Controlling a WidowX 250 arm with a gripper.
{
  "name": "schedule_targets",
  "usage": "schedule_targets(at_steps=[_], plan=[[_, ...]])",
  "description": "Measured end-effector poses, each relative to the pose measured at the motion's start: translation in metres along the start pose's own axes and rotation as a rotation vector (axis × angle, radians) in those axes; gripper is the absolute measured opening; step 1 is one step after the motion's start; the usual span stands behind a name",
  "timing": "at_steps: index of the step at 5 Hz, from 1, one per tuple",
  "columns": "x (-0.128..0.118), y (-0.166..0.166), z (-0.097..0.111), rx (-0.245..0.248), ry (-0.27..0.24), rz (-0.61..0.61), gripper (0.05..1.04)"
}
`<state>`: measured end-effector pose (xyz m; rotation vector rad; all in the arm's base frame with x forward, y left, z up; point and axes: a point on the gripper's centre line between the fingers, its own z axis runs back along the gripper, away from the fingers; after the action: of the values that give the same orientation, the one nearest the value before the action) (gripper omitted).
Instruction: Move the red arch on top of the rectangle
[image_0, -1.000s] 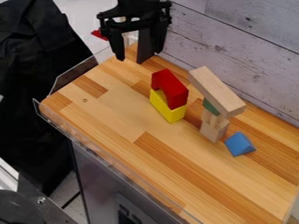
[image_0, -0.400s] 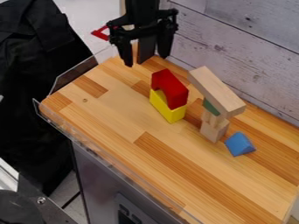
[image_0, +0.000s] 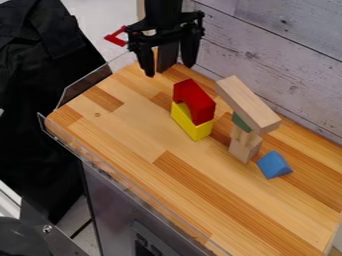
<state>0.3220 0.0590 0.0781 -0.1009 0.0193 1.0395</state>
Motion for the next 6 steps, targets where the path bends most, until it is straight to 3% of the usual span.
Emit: schedule_targets(at_steps=[6], plan=[[-0.001, -0.012, -0.018, 0.005, 0.0, 0.025, 1.0]])
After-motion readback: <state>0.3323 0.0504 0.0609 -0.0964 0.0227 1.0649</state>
